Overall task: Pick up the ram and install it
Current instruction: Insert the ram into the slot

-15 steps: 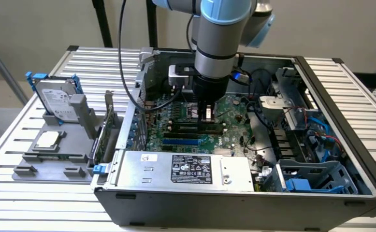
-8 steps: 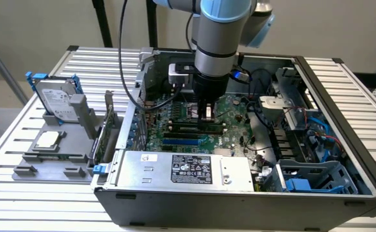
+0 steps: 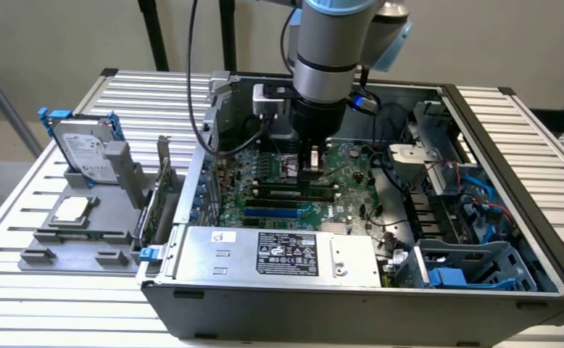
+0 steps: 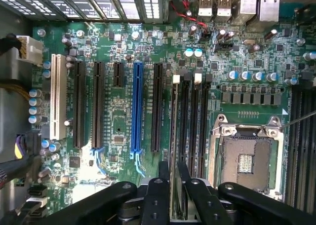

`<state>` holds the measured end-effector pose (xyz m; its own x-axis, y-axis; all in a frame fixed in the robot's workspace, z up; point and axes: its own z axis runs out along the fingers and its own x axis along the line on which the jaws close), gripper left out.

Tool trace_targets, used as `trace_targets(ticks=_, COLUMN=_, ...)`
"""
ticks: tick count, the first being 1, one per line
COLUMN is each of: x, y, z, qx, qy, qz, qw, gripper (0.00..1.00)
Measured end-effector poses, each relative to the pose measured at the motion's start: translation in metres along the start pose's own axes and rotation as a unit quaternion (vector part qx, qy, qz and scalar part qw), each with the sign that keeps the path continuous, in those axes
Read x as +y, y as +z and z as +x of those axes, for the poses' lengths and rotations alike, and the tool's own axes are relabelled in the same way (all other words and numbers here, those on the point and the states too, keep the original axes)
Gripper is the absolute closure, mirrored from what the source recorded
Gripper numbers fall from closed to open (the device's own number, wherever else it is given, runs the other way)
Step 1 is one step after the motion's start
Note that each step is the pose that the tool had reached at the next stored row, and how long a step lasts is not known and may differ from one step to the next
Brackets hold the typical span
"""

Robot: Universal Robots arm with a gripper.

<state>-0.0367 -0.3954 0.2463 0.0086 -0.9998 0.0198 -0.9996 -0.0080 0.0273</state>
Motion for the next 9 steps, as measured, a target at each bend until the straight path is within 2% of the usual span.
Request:
trace_targets(ticks=4, x=0.0006, y=-0.0077, z=0.0002, qx=0.0000, qy=0.000, qz=0.0000, qw=1.0000, gripper=0.81)
trace_targets(ticks=5, x=0.0011, y=-0.0081, z=0.0002, qx=0.0000, qy=0.000, qz=0.0000, qw=1.0000, gripper=0.81)
trace_targets(ticks=7, x=0.0020, y=-0.0081, z=0.0001, qx=-0.0001, qy=0.000, qz=0.0001, qw=1.0000, gripper=0.89)
trace_targets(ticks=9, x=0.0023, y=-0.0082, z=0.0001, qx=-0.0001, qy=0.000, qz=0.0002, qw=1.0000, gripper=0.89)
